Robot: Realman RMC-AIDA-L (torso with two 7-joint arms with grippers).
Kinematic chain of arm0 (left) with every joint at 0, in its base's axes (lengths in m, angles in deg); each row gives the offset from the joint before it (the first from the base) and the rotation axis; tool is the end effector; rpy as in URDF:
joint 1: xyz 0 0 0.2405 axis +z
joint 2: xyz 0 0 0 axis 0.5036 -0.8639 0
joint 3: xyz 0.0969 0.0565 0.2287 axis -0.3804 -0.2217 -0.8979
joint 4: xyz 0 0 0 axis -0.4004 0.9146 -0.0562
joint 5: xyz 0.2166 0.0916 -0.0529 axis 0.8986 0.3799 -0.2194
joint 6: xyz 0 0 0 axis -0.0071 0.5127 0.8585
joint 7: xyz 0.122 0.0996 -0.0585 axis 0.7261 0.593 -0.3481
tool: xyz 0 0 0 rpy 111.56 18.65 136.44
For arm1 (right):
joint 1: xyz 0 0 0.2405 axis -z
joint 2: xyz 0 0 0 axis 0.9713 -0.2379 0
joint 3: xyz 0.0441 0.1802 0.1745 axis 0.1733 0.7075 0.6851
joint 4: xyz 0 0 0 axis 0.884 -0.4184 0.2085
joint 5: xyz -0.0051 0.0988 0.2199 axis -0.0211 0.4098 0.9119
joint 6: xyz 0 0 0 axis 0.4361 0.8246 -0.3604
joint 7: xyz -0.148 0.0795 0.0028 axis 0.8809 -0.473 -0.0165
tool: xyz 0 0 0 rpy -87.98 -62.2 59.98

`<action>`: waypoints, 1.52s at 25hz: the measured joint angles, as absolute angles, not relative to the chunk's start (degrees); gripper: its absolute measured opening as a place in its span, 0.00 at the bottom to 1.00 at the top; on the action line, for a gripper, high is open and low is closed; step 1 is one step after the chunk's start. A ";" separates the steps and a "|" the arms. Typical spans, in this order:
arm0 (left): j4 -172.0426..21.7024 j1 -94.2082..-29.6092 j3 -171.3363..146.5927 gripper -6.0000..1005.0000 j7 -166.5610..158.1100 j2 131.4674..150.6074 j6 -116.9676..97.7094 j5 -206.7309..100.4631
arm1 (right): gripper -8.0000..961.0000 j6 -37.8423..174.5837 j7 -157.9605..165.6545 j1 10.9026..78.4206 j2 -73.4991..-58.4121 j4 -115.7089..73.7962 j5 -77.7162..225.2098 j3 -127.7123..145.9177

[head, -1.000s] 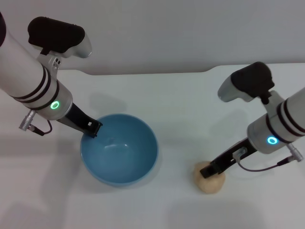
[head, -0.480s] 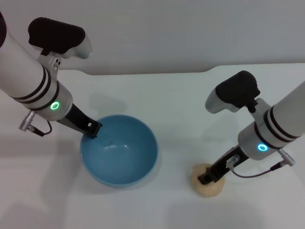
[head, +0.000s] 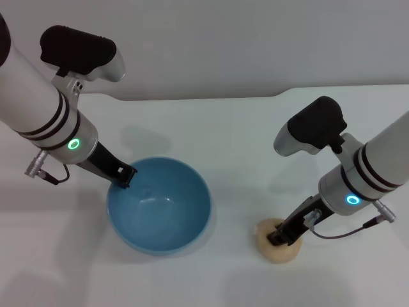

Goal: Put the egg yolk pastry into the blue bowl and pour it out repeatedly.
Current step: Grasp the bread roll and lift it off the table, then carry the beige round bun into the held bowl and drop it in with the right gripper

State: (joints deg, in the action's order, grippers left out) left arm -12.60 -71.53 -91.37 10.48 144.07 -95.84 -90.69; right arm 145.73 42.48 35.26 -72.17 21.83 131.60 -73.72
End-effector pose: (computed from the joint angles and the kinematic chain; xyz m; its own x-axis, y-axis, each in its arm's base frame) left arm -0.1940 0.4221 -0.0436 0.5567 0.8241 -0.1053 0.6369 -0.5047 -0.5828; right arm 0.2299 0.3830 -0.1186 0.6668 -0.7060 0.2386 -0.6340 -0.7057 -0.3162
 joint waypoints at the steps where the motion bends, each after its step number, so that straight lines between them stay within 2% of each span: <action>1: -12.60 -71.54 -91.37 0.03 10.49 144.06 -95.87 -90.69 | 0.20 145.87 42.51 35.46 -72.16 22.44 131.62 -73.76; 8: -12.15 -71.68 -91.49 0.03 10.59 143.98 -96.53 -90.35 | 0.14 149.21 42.56 38.06 -71.95 30.39 131.69 -73.74; 16: -11.90 -72.15 -92.21 0.03 10.60 143.99 -97.07 -90.27 | 0.05 154.71 42.60 41.65 -71.94 48.73 133.42 -71.72; 23: -11.89 -72.21 -92.95 0.03 10.60 144.11 -97.11 -90.59 | 0.02 150.82 42.68 38.40 -71.96 53.11 137.70 -72.50; 36: -10.28 -72.17 -94.46 0.03 10.18 144.48 -95.83 -91.89 | 0.02 146.16 42.37 33.98 -72.16 46.52 138.65 -81.24; 38: -10.10 -72.17 -94.50 0.03 10.32 144.46 -95.72 -92.46 | 0.06 145.75 42.52 33.75 -72.20 45.91 138.65 -81.85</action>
State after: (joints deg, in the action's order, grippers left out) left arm -10.10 -72.17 -94.50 10.32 144.46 -95.72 -92.46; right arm 145.75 42.52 33.75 -72.20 45.91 138.65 -81.85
